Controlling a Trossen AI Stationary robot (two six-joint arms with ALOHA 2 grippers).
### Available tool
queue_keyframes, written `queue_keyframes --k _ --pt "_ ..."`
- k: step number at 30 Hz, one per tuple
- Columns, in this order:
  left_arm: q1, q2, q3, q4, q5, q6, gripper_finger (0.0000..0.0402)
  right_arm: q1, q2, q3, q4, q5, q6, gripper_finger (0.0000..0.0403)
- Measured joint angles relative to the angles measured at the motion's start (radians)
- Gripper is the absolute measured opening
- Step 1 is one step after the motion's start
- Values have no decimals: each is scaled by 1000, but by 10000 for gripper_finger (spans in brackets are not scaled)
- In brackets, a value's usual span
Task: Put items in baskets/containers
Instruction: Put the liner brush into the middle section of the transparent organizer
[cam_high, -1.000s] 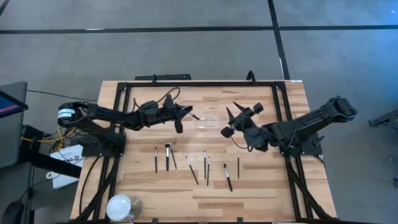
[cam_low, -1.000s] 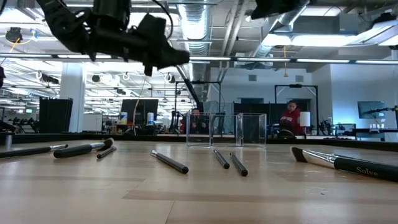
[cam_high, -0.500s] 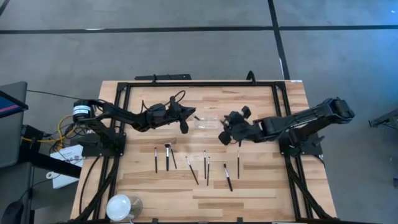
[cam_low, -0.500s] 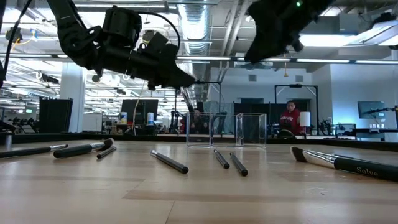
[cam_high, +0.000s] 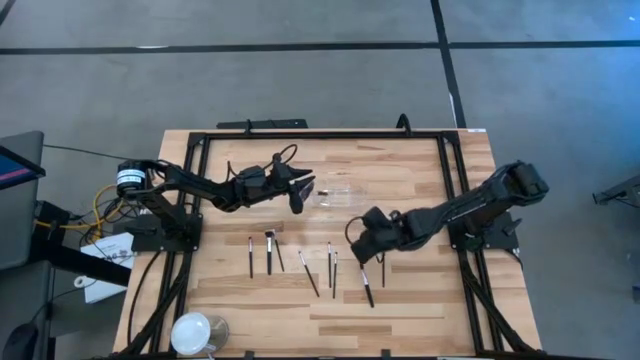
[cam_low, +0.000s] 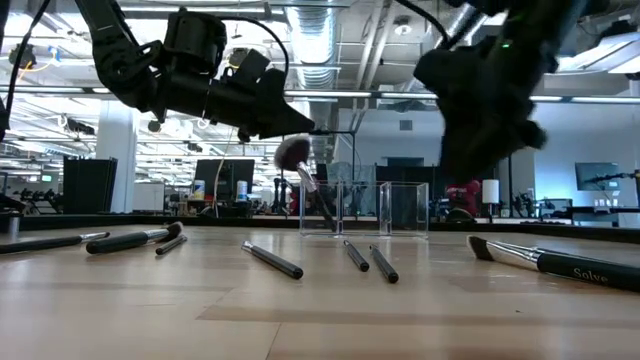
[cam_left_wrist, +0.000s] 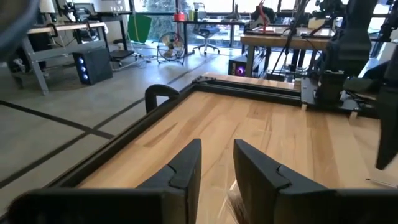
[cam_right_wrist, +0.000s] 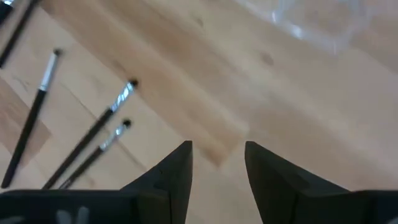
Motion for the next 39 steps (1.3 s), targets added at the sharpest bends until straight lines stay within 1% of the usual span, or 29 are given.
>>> queue_keyframes --k 4,8,12,17,19,23,28,31,33,35,37,39 --pt "0 -3 0 4 0 0 92 69 19 0 -37 2 204 134" --pt "0 -3 0 2 1 0 92 143 27 1 -57 4 346 126" --pt "0 -3 0 2 1 0 92 209 40 1 -114 3 515 122" --pt "0 -3 0 2 1 0 92 248 95 1 -193 5 659 125" --pt "1 -3 0 2 1 0 92 247 129 0 -201 8 688 125" --pt "4 -3 0 2 1 0 92 231 194 0 -183 71 694 123" --pt "9 -3 0 2 1 -3 92 197 261 5 -182 94 716 122" --pt "8 -3 0 2 1 -3 92 199 303 10 -195 117 716 113" --pt "8 -3 0 2 2 -3 92 207 325 12 -198 145 716 96" --pt "8 -3 0 2 1 -3 92 214 335 12 -198 168 716 68" --pt "8 -3 0 2 1 -3 92 220 335 9 -194 189 716 30" --pt "8 -3 0 2 1 -3 92 222 324 3 -187 208 716 11"
